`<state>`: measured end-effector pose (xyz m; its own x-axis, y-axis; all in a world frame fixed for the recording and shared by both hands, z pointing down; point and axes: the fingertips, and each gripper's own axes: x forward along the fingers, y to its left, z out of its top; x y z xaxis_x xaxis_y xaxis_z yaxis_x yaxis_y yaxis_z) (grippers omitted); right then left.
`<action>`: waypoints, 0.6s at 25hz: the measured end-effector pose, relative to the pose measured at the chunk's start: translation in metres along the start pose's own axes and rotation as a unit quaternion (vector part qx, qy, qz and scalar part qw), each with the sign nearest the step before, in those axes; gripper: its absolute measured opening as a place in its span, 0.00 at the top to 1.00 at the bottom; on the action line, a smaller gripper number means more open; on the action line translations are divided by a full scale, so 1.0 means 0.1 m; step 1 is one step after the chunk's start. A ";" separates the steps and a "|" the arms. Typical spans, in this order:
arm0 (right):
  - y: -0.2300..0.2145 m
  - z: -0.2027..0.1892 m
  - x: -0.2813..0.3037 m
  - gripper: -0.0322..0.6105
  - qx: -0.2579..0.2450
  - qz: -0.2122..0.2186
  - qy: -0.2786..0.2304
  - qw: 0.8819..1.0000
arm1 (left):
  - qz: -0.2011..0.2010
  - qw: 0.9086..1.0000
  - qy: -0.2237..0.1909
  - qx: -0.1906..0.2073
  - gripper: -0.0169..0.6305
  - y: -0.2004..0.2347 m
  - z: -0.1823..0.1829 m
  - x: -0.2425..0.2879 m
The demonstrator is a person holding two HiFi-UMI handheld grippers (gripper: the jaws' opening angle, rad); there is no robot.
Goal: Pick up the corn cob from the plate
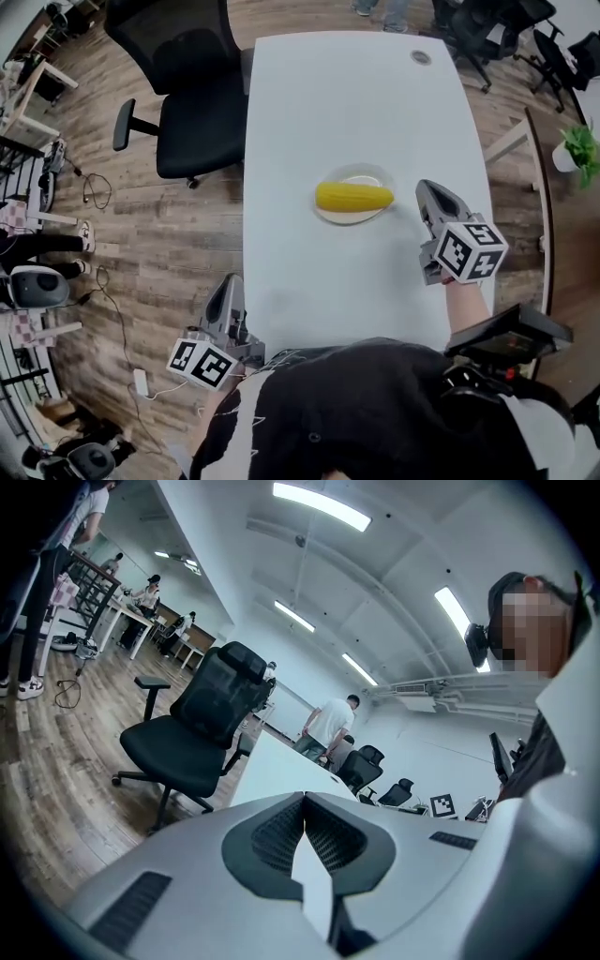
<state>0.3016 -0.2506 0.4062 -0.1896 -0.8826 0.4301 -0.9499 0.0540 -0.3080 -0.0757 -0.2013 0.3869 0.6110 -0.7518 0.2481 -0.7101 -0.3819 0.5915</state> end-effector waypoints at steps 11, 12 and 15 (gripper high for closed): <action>0.24 -0.09 0.56 0.93 0.027 0.080 -0.017 0.996 | 0.066 0.997 0.028 0.004 0.95 0.16 -0.30 -0.22; 0.23 -0.13 0.58 0.93 0.031 0.080 -0.014 0.996 | 0.072 0.997 0.031 0.004 0.95 0.17 -0.32 -0.26; 0.22 -0.26 0.57 0.93 0.048 0.081 -0.009 0.995 | 0.079 0.996 0.028 0.003 0.95 0.18 -0.39 -0.35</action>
<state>0.2632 -0.2871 0.4462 -0.3330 -0.8741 0.3535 -0.8786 0.1516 -0.4529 -0.0963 -0.1614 0.4188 0.5100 -0.7715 0.3803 -0.8009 -0.2648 0.5370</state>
